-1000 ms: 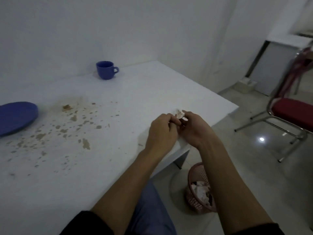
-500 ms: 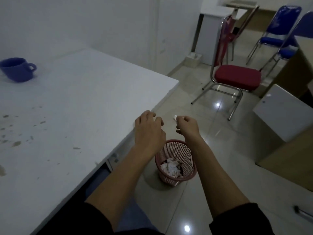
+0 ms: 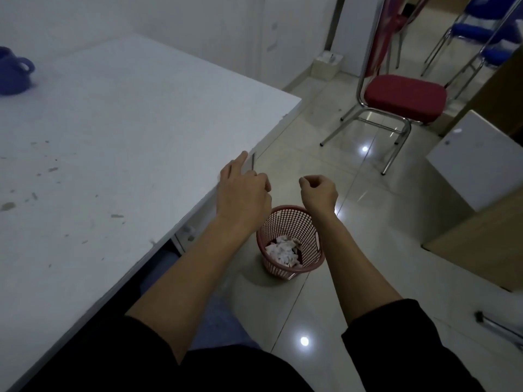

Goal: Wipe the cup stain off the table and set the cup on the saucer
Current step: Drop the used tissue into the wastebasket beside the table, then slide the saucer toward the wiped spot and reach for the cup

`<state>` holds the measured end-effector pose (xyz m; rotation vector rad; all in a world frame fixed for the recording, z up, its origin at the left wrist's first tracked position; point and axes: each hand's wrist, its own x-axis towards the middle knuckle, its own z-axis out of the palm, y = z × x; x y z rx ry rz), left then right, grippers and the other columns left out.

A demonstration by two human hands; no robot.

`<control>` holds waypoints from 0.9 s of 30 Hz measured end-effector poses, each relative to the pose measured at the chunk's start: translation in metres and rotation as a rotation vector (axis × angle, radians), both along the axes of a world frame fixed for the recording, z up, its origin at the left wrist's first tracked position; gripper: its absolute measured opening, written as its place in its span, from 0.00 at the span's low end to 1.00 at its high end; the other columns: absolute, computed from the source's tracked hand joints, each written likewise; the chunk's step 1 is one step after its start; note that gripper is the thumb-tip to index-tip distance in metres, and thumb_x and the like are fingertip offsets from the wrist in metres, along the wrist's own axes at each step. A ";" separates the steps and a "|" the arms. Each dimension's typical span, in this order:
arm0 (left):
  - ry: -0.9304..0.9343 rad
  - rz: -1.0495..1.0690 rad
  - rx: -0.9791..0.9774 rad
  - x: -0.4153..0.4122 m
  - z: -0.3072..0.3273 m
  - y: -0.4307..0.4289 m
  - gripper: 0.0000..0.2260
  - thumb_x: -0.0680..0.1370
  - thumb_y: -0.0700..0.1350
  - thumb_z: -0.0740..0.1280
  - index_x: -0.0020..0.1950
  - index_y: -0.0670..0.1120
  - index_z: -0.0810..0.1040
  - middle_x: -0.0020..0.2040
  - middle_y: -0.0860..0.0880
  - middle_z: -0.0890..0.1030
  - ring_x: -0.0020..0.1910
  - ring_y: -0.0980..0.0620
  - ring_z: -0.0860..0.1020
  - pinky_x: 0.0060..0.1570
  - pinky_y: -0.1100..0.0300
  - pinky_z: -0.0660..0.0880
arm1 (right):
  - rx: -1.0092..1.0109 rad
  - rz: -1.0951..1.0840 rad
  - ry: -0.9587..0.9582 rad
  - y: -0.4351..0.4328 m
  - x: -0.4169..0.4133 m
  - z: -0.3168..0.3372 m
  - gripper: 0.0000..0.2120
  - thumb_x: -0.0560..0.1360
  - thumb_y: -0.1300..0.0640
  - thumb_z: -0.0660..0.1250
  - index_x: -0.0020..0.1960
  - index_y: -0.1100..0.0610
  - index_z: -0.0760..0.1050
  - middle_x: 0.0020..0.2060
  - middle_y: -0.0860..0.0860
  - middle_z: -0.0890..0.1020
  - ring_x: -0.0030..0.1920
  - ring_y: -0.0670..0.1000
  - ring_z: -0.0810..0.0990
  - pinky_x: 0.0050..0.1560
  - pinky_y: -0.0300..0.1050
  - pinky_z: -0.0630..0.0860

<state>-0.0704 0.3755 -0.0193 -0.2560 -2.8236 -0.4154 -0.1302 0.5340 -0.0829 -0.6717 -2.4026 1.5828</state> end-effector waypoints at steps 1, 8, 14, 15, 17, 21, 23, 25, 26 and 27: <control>0.001 -0.009 0.042 -0.001 0.002 -0.002 0.09 0.75 0.44 0.64 0.51 0.48 0.83 0.53 0.47 0.84 0.74 0.45 0.62 0.71 0.48 0.57 | 0.003 0.013 0.040 -0.006 0.001 0.005 0.08 0.75 0.55 0.66 0.52 0.56 0.80 0.47 0.51 0.83 0.48 0.49 0.81 0.52 0.46 0.80; 0.041 0.016 0.564 -0.003 0.036 -0.045 0.08 0.78 0.44 0.64 0.52 0.49 0.81 0.48 0.52 0.84 0.46 0.57 0.80 0.51 0.61 0.78 | 0.103 0.230 0.415 -0.081 0.005 0.073 0.06 0.77 0.54 0.64 0.48 0.53 0.79 0.42 0.46 0.82 0.41 0.41 0.79 0.40 0.30 0.75; 0.140 0.242 0.662 0.023 0.054 -0.138 0.08 0.78 0.41 0.64 0.53 0.48 0.81 0.49 0.52 0.84 0.48 0.56 0.81 0.49 0.64 0.77 | 0.151 0.567 0.576 -0.185 0.018 0.113 0.05 0.75 0.57 0.65 0.44 0.54 0.79 0.42 0.46 0.83 0.39 0.41 0.77 0.41 0.32 0.74; 0.159 0.298 0.670 0.032 0.054 -0.156 0.07 0.78 0.41 0.64 0.52 0.48 0.81 0.49 0.52 0.84 0.48 0.56 0.81 0.49 0.65 0.77 | 0.125 0.627 0.568 -0.205 0.022 0.116 0.05 0.75 0.57 0.65 0.44 0.54 0.79 0.41 0.46 0.83 0.39 0.41 0.77 0.41 0.32 0.74; 0.201 0.402 0.692 0.052 0.054 -0.192 0.07 0.77 0.41 0.64 0.51 0.49 0.81 0.47 0.55 0.84 0.47 0.58 0.81 0.47 0.68 0.75 | 0.084 0.750 0.555 -0.247 0.033 0.120 0.05 0.75 0.58 0.65 0.43 0.55 0.79 0.41 0.47 0.83 0.40 0.43 0.78 0.42 0.35 0.75; 0.295 0.606 0.736 0.102 0.054 -0.254 0.08 0.76 0.42 0.64 0.48 0.53 0.81 0.44 0.60 0.83 0.45 0.62 0.81 0.42 0.75 0.73 | 0.047 1.004 0.574 -0.325 0.066 0.127 0.05 0.74 0.59 0.65 0.42 0.56 0.79 0.41 0.48 0.83 0.42 0.46 0.79 0.45 0.43 0.78; 0.339 0.697 0.735 0.128 0.053 -0.278 0.08 0.76 0.42 0.65 0.47 0.54 0.81 0.43 0.60 0.83 0.44 0.63 0.81 0.42 0.75 0.73 | 0.060 1.119 0.583 -0.358 0.084 0.129 0.05 0.74 0.58 0.64 0.42 0.55 0.79 0.41 0.48 0.83 0.42 0.47 0.79 0.45 0.46 0.79; 0.366 0.780 0.717 0.152 0.052 -0.299 0.08 0.76 0.42 0.65 0.48 0.55 0.81 0.43 0.61 0.83 0.44 0.64 0.80 0.41 0.76 0.72 | 0.089 1.215 0.591 -0.385 0.100 0.128 0.05 0.75 0.57 0.64 0.42 0.54 0.78 0.41 0.49 0.83 0.42 0.48 0.80 0.46 0.48 0.79; 0.374 0.827 0.707 0.163 0.052 -0.308 0.08 0.76 0.43 0.65 0.47 0.56 0.80 0.43 0.62 0.83 0.44 0.65 0.80 0.40 0.77 0.72 | 0.114 1.258 0.588 -0.397 0.107 0.127 0.05 0.75 0.56 0.64 0.43 0.54 0.78 0.42 0.49 0.83 0.42 0.48 0.79 0.46 0.49 0.79; 0.380 0.876 0.699 0.173 0.051 -0.316 0.09 0.77 0.43 0.65 0.47 0.56 0.80 0.42 0.62 0.82 0.43 0.65 0.80 0.39 0.77 0.71 | 0.149 1.301 0.577 -0.407 0.113 0.125 0.06 0.75 0.56 0.64 0.45 0.54 0.79 0.43 0.49 0.83 0.43 0.48 0.79 0.47 0.49 0.79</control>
